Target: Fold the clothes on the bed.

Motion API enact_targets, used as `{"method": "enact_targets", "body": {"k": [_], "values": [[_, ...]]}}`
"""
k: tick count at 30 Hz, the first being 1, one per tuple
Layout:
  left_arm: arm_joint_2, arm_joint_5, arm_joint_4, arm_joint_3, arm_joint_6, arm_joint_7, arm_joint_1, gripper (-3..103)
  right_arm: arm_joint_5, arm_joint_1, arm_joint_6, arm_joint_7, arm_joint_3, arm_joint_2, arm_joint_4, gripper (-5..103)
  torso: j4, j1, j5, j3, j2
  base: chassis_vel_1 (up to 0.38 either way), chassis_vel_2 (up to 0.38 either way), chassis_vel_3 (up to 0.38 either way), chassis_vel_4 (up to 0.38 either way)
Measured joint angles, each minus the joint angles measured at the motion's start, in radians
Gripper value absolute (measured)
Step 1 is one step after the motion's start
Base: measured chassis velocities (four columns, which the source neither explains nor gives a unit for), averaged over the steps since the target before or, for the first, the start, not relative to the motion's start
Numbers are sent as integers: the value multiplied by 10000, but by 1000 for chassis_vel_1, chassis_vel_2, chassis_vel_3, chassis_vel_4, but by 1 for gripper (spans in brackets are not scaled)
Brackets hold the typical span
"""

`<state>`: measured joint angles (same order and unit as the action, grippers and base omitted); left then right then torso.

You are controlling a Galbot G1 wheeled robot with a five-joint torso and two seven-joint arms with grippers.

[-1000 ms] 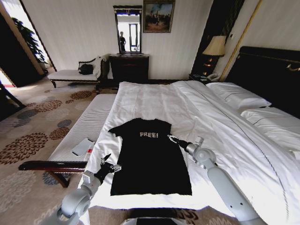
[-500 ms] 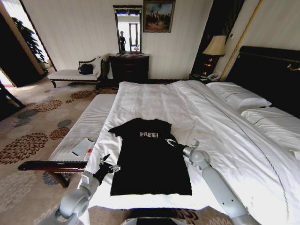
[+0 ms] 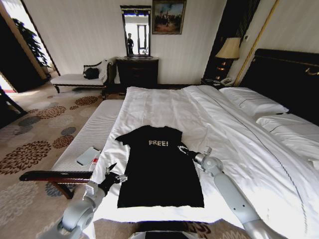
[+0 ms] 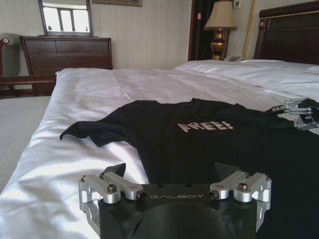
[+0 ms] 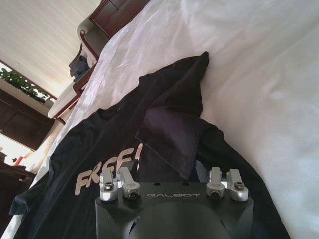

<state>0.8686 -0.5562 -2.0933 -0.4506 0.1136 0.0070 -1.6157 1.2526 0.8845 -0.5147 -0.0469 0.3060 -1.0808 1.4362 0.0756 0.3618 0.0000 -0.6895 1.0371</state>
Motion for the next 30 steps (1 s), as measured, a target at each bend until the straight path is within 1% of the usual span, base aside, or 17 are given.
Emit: {"method": "enact_targets", "body": {"k": [1,2,5,6,7,8,9,10,14,16,17,19,25,30], "values": [[-5,-4,-10,-15,2,0,-12,100,-6,-25,-9,-3,-22,-23,-33,60,0,1,0,0,0,0,0,0,0],[-9,-6,-20,-22,2,0,-16,100,-13,-30,-17,-4,-33,-31,-50,60,-1,0,0,0,1,0,0,0,0],[-29,-34,-65,-46,14,0,-17,100,-126,-15,-26,12,-68,-34,-108,44,1,0,0,0,2,0,0,0,0],[-29,-34,-65,-46,14,0,-17,100,-126,-15,-26,12,-68,-34,-108,44,1,0,0,0,2,0,0,0,0],[-37,-49,-80,-58,21,0,-17,100,-156,6,-27,22,-77,-35,-130,38,1,0,0,0,2,0,0,0,0],[-41,-57,-90,-65,24,0,-17,100,-164,15,-27,25,-77,-35,-141,38,1,0,1,0,2,0,0,0,0],[-50,-70,-105,-72,27,0,-12,100,-172,25,-27,31,-77,-40,-148,33,1,0,0,0,2,0,0,0,0],[-50,-70,-105,-72,27,0,-12,100,-172,25,-27,31,-77,-40,-148,33,1,0,0,0,2,0,0,0,0],[-68,-92,-132,-88,36,0,-15,100,-180,21,-21,39,-75,-34,-191,12,1,0,0,0,2,0,0,0,0],[-67,-94,-138,-93,38,0,-21,100,-180,2,-14,39,-76,-31,-210,12,1,0,1,0,2,0,0,0,0],[-67,-95,-143,-103,39,0,-31,100,-174,-29,-6,39,-75,-26,-238,6,0,0,0,0,2,0,0,0,0],[-67,-98,-151,-134,42,0,-63,100,-158,-100,10,42,-74,-18,-308,1,0,0,0,0,2,0,0,0,0],[-67,-105,-179,-201,43,0,-113,100,-152,-25,30,45,-27,-45,-272,0,-2,0,0,0,2,0,0,0,0],[-55,-107,-179,-168,43,0,-73,100,-273,336,86,56,7,-90,67,0,3,0,1,0,2,0,0,0,0]]}}
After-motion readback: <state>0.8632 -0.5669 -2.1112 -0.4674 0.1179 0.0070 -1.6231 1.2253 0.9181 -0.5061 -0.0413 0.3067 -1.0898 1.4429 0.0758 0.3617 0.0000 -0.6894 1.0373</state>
